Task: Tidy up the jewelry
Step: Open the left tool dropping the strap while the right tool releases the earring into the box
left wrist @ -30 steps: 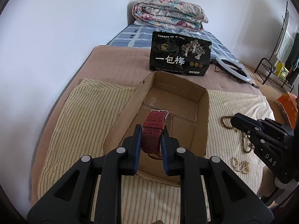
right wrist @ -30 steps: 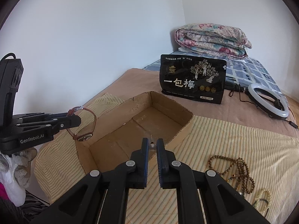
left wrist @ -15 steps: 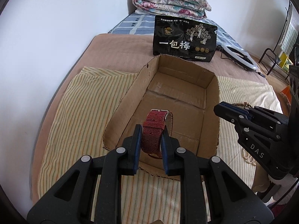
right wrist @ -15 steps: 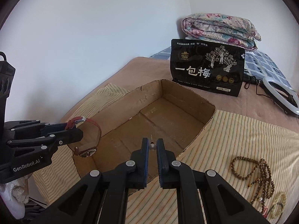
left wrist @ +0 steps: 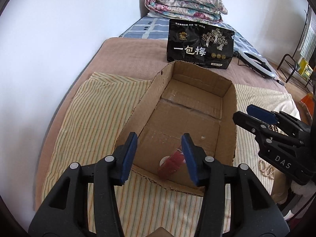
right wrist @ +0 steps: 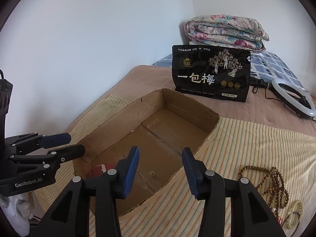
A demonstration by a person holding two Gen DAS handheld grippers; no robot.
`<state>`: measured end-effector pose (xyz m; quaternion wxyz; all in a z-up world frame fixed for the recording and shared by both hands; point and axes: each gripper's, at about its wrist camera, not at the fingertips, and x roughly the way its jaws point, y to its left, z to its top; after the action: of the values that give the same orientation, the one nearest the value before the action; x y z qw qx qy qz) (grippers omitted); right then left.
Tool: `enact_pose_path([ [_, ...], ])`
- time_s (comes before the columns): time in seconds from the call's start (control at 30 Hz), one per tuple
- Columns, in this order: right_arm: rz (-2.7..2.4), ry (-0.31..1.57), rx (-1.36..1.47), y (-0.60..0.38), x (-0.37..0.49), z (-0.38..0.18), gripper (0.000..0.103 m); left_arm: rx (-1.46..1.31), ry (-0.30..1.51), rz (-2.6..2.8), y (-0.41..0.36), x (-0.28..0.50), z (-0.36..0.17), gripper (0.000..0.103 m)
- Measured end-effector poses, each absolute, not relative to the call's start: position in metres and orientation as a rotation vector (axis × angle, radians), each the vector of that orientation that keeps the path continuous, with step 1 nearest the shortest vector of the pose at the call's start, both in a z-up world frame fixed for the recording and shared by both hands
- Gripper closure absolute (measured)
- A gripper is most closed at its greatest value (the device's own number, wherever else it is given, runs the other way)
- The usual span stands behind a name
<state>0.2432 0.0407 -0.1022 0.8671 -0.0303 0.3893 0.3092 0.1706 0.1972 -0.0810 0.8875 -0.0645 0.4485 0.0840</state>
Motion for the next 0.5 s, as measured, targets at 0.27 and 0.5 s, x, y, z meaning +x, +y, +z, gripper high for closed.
enact_pose_path([
  [0.27,0.612,0.792,-0.075,0.021,0.236,-0.092,0.047,-0.124,0.908,0.173,0.190,0.168,-0.074,0.056],
  [0.5,0.574,0.760,-0.095,-0.002,0.227,-0.079,0.038,-0.130,0.866,0.148,0.175,0.167,-0.064,0.056],
])
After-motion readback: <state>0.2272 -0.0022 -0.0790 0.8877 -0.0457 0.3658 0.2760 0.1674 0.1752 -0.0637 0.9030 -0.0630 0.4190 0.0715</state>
